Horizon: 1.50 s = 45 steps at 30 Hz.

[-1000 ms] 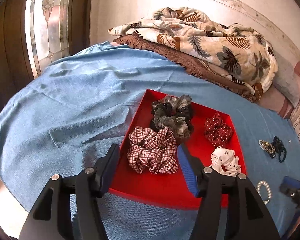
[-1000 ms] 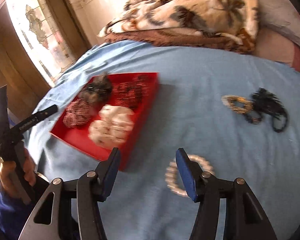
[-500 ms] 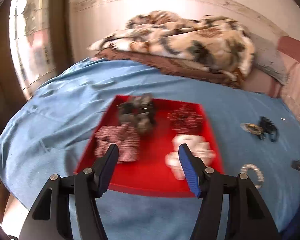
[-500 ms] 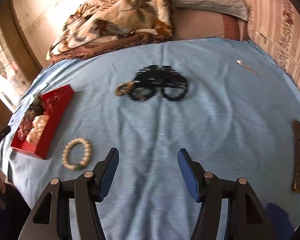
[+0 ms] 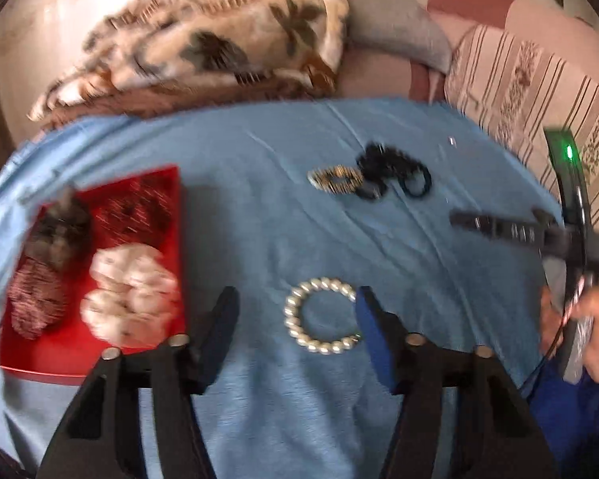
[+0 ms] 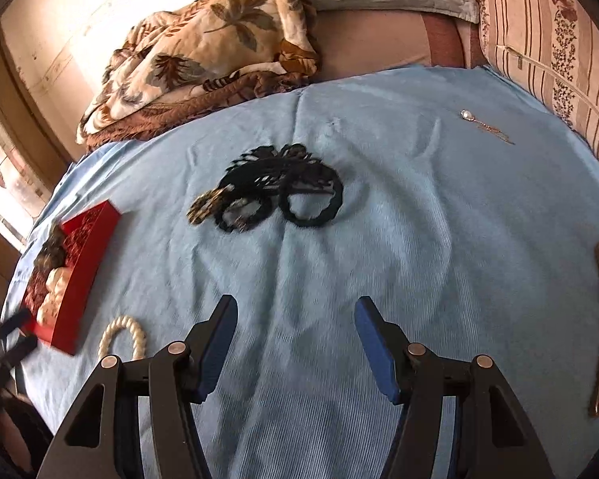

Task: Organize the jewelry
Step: 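Grasp pearl bracelet with left tool while right tool grasps black hair tie, then carry pearl bracelet and black hair tie into the red tray and release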

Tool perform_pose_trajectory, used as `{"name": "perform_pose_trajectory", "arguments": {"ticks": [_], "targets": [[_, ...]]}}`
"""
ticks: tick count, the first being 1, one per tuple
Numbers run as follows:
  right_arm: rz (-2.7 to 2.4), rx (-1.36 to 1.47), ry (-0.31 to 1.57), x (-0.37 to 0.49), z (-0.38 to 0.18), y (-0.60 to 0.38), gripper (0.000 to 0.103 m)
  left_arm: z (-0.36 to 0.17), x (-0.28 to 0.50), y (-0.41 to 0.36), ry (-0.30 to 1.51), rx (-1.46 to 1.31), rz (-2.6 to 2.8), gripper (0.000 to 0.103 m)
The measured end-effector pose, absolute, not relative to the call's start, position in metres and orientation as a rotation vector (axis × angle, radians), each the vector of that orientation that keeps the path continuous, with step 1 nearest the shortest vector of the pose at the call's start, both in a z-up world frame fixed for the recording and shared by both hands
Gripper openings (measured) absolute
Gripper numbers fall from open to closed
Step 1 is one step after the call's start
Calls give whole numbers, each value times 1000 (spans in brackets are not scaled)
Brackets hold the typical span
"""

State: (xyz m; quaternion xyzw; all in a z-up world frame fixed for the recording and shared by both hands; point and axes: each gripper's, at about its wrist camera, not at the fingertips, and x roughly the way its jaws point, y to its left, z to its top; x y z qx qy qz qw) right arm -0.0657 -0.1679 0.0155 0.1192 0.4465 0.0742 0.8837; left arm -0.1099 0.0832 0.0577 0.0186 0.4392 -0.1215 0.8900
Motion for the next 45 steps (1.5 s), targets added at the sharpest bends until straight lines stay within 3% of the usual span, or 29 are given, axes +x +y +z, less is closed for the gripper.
{"name": "perform_pose_trajectory", "arguments": {"ticks": [8,10,19,26,27,28,29,45], "targets": [[148,296,941,-10,2,-183,66,18,-81,70,1018,39,-249,43],[136,289,939,-1,0,-184,65,12,-77,70,1037,42,-253,35],[125,307,955,31,-13,-188,42,0,-69,61,1043,48,-257,31],[126,301,966,32,-15,-186,15,-2,-69,55,1025,58,-234,32],[122,308,966,31,-14,-188,14,-1,-70,55,1024,57,-228,28],[119,312,967,31,-14,-188,13,-1,-70,55,1024,56,-225,15],[112,315,967,29,-13,-189,12,0,-70,56,1026,52,-221,9],[124,418,879,-36,22,-193,10,67,-117,73,909,-77,-276,9]]}}
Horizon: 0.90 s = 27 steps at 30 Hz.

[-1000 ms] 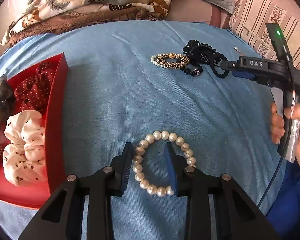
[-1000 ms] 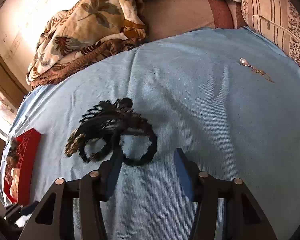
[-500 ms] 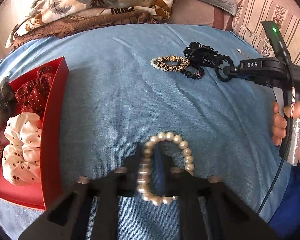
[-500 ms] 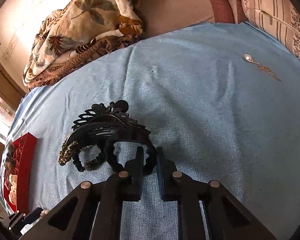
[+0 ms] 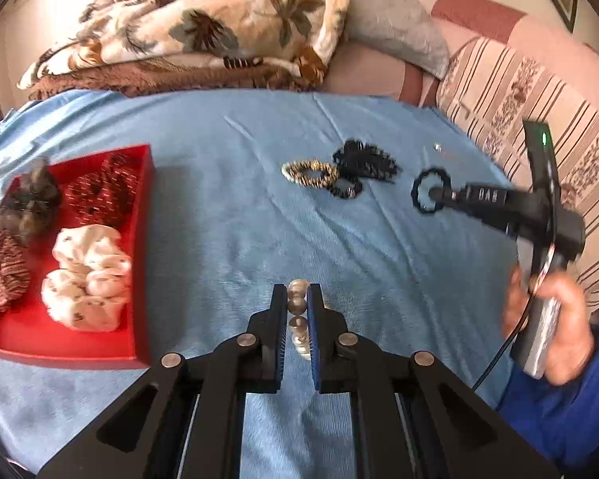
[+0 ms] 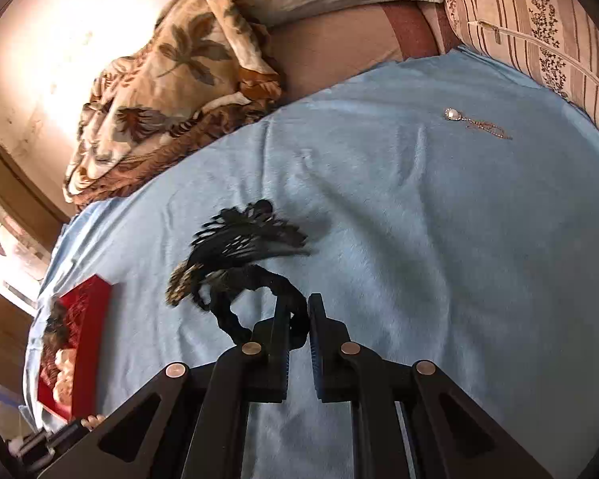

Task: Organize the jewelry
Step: 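Carry pearl bracelet and black hair tie into the red tray and release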

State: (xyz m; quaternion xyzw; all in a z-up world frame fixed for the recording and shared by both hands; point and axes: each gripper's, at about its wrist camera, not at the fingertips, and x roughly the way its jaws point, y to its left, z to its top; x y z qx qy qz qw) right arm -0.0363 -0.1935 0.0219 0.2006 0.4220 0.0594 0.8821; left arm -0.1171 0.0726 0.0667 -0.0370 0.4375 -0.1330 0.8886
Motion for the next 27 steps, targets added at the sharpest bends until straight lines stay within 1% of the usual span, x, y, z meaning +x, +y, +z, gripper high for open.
{"name": "perform_pose_trajectory", "arguments": {"ticks": [5,11,15,20,27], "targets": [[188,383,876,-57,25,-169,10,93,-133,97,845,-95,-233,9],[259,318,898,-77,18,-133,10,121,-152,152,768,-129,-143,9],[282,240,902,-90,15,-109,10,127,-155,190,744,-137,-60,9],[307,179,909,-103,15,-86,10,117,-151,240,768,-168,27,9],[398,143,881,-113,42,-42,10,82,-136,295,841,-241,134,9]]}}
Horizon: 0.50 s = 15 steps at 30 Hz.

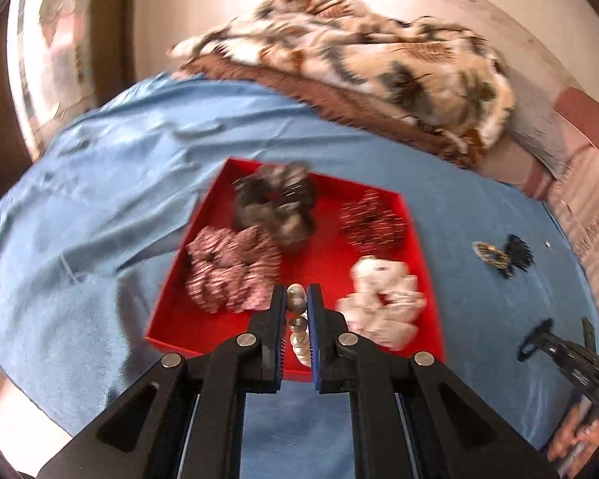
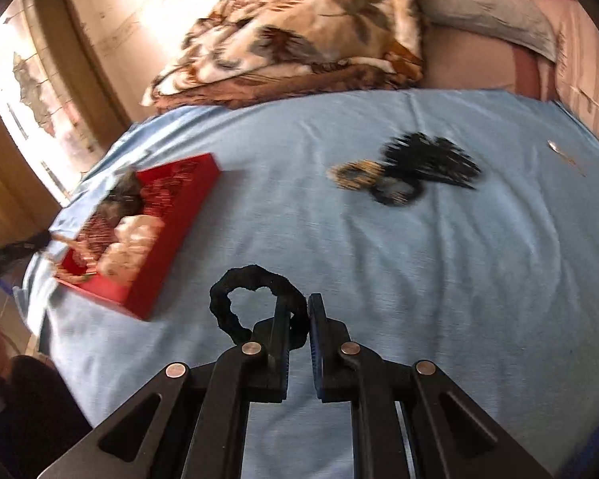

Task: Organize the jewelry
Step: 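Carry pearl bracelet and black hair tie into the red tray and release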

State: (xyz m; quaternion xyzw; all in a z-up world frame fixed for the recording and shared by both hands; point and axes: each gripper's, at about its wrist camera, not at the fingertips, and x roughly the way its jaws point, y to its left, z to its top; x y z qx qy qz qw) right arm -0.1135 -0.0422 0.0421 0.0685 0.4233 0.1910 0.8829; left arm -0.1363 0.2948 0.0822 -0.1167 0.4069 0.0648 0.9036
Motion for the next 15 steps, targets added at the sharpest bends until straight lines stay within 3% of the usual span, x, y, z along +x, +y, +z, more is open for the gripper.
{"name": "perform_pose_trajectory", "arguments": {"ticks": [7,15], "targets": [[564,148,912,-104,64,32,10,60,-135,331,876,-286,239,9],[725,169,1028,-84,51,133,10,53,-133,336,874,-250,271,9]]}}
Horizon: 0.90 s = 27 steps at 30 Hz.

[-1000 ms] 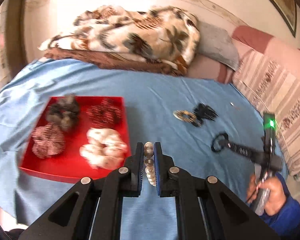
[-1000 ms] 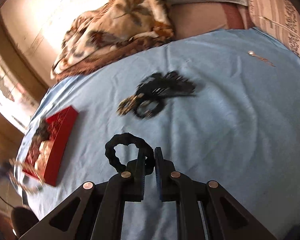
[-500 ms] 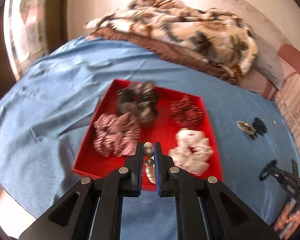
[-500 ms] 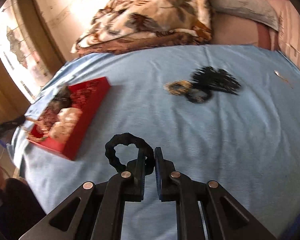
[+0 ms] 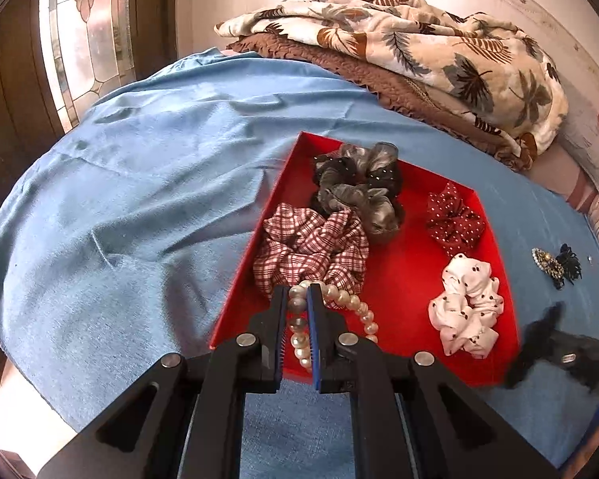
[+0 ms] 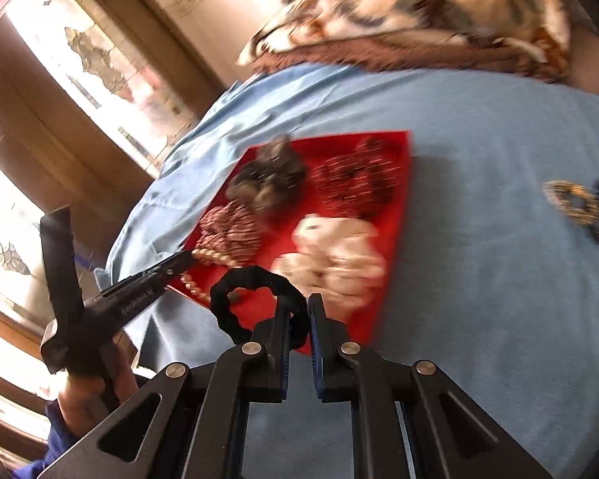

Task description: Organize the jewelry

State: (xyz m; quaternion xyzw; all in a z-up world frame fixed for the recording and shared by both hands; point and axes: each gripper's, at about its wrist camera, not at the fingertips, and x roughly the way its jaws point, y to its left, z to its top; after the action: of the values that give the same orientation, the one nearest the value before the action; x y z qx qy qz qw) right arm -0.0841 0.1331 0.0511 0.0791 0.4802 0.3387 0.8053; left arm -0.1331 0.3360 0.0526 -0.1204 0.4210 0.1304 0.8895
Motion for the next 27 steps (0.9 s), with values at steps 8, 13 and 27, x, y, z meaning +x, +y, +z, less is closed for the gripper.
{"name": "perform_pose_trajectory", "arguments": {"ticks": [8,13,27], "targets": [[715,32,1077,-77,23,185,12,63,-141,343,811,-295,242,16],[701,-1,1067,-76,21,191,12,68,-145,347,774,-333,232,35],[732,-46,985,-96,42,189,38,67,-148,346,771,-290,311,44]]}}
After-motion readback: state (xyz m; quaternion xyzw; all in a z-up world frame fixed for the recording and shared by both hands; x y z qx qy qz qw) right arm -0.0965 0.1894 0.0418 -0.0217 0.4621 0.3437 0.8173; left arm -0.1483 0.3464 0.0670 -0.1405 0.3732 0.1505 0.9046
